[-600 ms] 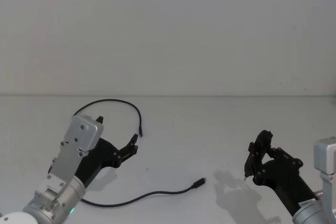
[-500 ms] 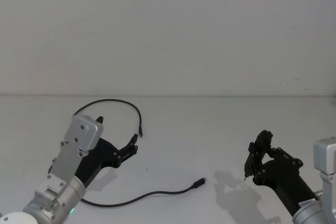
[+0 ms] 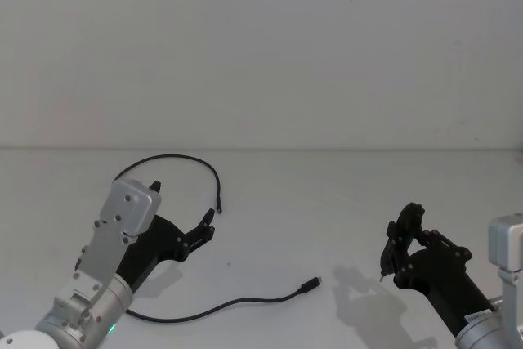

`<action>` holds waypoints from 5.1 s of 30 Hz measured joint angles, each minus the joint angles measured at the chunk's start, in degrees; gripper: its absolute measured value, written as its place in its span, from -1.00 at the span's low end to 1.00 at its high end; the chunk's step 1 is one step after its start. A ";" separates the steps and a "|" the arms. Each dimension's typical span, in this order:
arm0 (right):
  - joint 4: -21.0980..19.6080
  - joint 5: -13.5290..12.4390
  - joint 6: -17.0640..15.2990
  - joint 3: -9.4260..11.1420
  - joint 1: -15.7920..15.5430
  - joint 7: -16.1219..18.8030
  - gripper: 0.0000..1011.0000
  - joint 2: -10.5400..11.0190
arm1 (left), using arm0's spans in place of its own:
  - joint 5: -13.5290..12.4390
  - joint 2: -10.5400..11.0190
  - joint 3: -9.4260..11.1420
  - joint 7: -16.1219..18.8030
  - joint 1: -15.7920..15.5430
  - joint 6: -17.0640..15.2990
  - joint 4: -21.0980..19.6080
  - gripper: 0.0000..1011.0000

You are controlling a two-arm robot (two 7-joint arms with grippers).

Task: Pick up the data cable with the one hand.

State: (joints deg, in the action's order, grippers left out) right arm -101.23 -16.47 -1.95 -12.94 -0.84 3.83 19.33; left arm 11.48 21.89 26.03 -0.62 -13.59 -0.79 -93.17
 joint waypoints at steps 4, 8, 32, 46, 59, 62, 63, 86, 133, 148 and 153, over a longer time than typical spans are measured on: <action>0.00 0.00 0.00 0.00 0.00 0.00 -0.48 0.00 | 0.00 0.00 0.00 0.00 0.00 0.00 0.00 0.98; 0.00 0.00 0.00 0.00 0.00 0.00 -0.48 0.00 | 0.00 0.00 0.00 0.00 0.00 0.00 0.00 0.98; 0.00 0.00 0.00 0.00 0.00 0.00 -0.48 0.00 | 0.16 0.84 0.43 -2.36 0.09 -0.28 -0.71 0.98; 0.00 0.00 0.00 0.00 0.00 0.00 -0.48 0.00 | 2.67 6.11 0.94 -12.71 -0.74 -1.78 -1.66 0.98; 0.00 0.00 0.00 0.00 0.00 0.00 -0.48 0.00 | 6.83 11.81 0.90 -26.94 -6.39 -5.76 1.49 0.98; 0.00 0.00 0.00 0.00 0.00 0.00 -0.48 0.00 | 7.43 12.25 1.13 -28.70 -7.59 -6.73 2.10 0.98; 0.00 0.00 0.00 0.00 0.00 0.00 -0.48 0.00 | 7.90 12.45 1.28 -29.95 -8.28 -7.55 2.43 0.98; 0.00 0.00 0.00 0.00 0.00 0.00 -0.48 0.00 | 9.60 13.38 7.37 -41.43 -17.21 -16.26 6.93 0.98; 0.00 0.00 0.00 0.00 0.00 0.00 -0.48 0.00 | 4.75 6.45 13.86 -38.77 -21.60 -16.68 15.93 0.98; 0.00 0.00 0.00 0.00 0.00 0.00 -0.48 0.00 | 3.74 5.20 14.62 -38.75 -22.03 -17.41 16.85 0.98; 0.00 0.01 0.00 0.00 0.00 0.00 -0.48 0.00 | 3.56 5.01 14.74 -38.75 -22.11 -17.54 17.00 0.82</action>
State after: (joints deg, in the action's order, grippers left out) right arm -101.23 -16.46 -1.95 -12.94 -0.84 3.83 19.33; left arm 15.04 26.90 40.76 -39.38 -35.70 -18.33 -76.17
